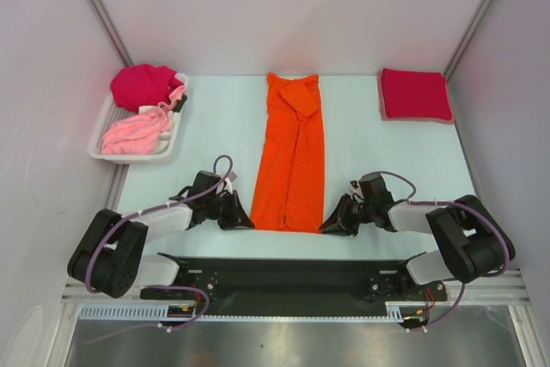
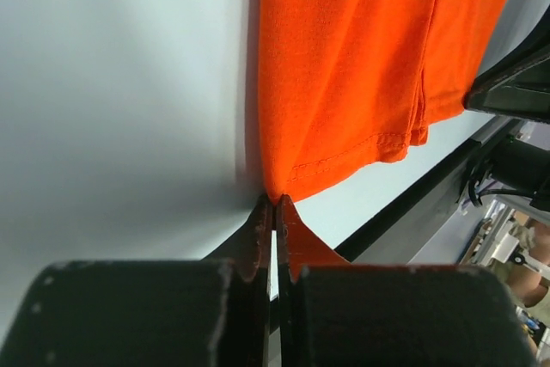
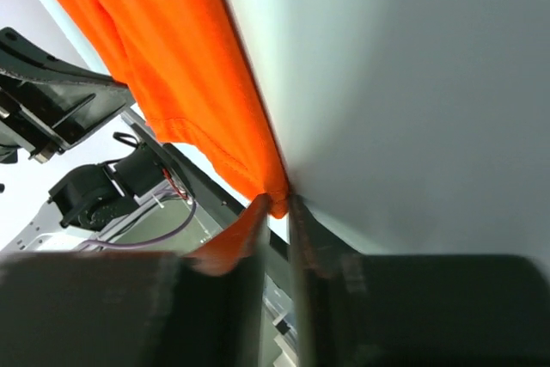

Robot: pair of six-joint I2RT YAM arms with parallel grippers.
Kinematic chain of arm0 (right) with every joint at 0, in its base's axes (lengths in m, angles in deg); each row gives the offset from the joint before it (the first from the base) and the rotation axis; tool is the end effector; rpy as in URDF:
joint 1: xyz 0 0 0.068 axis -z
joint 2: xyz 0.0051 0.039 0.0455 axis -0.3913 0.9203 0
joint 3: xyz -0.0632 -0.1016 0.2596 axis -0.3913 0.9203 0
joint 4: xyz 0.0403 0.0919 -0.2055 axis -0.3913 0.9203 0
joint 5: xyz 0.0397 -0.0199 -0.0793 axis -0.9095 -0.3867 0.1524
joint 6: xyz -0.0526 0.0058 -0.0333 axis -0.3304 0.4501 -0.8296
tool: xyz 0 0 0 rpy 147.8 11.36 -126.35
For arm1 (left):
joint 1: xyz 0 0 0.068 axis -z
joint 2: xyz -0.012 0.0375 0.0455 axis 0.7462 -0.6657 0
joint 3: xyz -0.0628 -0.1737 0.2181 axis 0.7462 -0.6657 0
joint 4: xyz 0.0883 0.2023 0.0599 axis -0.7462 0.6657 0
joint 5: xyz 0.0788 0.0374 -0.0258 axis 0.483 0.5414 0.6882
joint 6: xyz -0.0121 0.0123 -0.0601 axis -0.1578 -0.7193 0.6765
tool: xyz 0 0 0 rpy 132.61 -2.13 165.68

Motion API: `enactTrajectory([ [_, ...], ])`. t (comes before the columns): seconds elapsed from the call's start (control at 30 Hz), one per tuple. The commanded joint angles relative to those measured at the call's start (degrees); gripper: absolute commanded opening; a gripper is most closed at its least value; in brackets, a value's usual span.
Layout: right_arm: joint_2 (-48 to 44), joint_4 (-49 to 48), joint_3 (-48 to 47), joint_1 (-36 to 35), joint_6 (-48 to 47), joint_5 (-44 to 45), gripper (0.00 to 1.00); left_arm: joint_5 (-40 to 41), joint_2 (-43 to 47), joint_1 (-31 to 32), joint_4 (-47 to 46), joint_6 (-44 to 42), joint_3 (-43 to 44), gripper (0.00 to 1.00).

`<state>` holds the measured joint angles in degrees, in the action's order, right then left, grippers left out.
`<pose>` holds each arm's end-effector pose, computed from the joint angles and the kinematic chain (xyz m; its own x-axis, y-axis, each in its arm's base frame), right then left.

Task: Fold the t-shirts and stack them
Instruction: Fold the tshirt

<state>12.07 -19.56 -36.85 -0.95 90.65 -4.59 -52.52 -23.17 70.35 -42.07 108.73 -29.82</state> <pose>0.1672 0.1062 0.1410 -0.9589 0.2771 0.0608 0.2240 0.6081 0.7616 0.1612 -0.0921 0.1534 -0.9731 -0.1557 -0.1697 -0.0009 0.7394 -0.6733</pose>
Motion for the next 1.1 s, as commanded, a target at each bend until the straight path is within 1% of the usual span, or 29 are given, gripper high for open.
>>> enactTrajectory([
  [0.0,0.2,0.2,0.5,1.1,-1.0,1.2,0.16,-1.4,0.6,1.6,-2.8,2.7,-1.8,0.00],
  [0.07,0.7,1.0,0.2,1.9,-2.5,0.5,0.08,-1.3,1.3,2.9,-3.5,3.8,-2.4,0.00],
  [0.1,0.7,1.6,0.0,2.3,-3.2,0.3,0.00,-1.3,1.8,3.5,-3.8,4.4,-2.7,0.00],
  [0.17,0.6,4.4,-0.8,3.0,-4.9,-0.1,0.00,-1.1,3.2,5.2,-4.2,6.9,-3.9,0.00],
  [0.2,0.3,5.8,-1.0,3.0,-6.5,0.2,0.00,-1.2,3.8,5.8,-6.7,9.0,-4.5,0.00],
  [0.23,-0.4,6.9,-1.1,3.1,-6.9,0.6,0.00,-1.2,5.0,7.0,-7.2,10.0,-5.1,0.00],
  [0.37,-6.3,11.9,0.0,3.2,-6.9,0.8,0.00,0.5,8.6,9.6,-8.9,13.8,-8.8,0.00],
  [0.47,-9.5,15.5,0.6,3.1,-7.3,1.2,0.00,0.3,10.6,11.0,-10.7,16.8,-11.6,0.00],
  [0.57,-12.3,17.3,1.8,2.7,-7.0,0.6,0.00,0.5,12.7,13.0,-12.3,19.3,-13.3,0.01],
  [0.73,-17.6,19.0,4.1,1.2,-4.8,0.5,0.00,1.3,16.7,16.1,-12.4,22.4,-13.5,0.00],
  [0.87,-23.2,21.8,5.8,1.0,-2.9,0.5,0.00,1.1,19.6,17.1,-12.2,24.4,-13.9,0.00],
  [0.97,-26.8,24.7,5.2,1.1,-2.8,0.5,0.00,1.6,21.9,17.2,-10.4,24.6,-13.0,0.00],
  [1.0,-27.7,25.2,4.7,1.2,-2.9,0.5,0.00,1.8,22.4,17.2,-8.5,24.2,-12.4,0.00],
  [1.07,-28.5,26.6,2.4,2.8,-3.3,-0.1,0.00,3.7,23.3,17.1,-6.1,23.4,-9.7,0.00],
])
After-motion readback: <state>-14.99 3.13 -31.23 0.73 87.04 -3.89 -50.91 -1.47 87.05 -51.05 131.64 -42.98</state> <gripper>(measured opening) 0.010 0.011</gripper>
